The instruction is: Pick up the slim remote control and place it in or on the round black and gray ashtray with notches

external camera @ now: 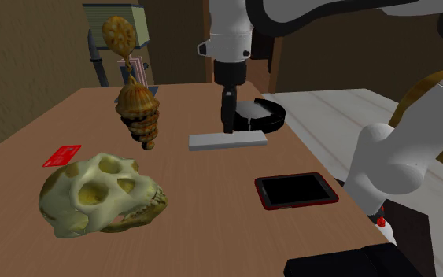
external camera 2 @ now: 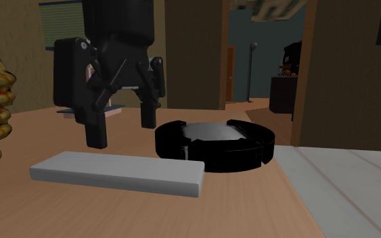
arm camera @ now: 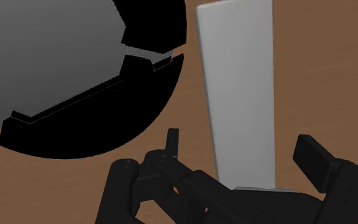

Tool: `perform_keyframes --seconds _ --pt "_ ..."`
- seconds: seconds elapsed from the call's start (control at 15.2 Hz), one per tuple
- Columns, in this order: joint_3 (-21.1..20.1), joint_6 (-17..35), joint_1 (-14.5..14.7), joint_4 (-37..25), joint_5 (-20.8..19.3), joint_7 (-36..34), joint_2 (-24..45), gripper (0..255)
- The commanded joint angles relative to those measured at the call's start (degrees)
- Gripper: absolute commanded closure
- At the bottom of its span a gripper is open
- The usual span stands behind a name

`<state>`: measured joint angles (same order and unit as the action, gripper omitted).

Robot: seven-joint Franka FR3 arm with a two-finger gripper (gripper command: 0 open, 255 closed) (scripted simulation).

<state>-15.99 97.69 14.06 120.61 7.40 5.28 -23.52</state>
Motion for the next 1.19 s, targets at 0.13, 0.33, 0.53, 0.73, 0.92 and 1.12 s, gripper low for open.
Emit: perform_keyframes --seconds 0.13,0.33,0.53,0.73,0.92,1.12 --pt "-1.19 2.18 0.83 0.81 0.27 0.17 1.3 0" --pt "-1.39 4.48 0.93 3.13 0.41 0.22 1.28 0" --pt "-1.58 6.46 1.0 5.06 0.53 0.26 1.33 0" --pt "-1.58 6.46 1.0 5.05 0.53 0.26 1.34 0" --pt "-1.58 6.46 1.0 5.05 0.53 0.26 1.34 0" --pt "-1.58 6.45 1.0 5.04 0.53 0.26 1.34 255"
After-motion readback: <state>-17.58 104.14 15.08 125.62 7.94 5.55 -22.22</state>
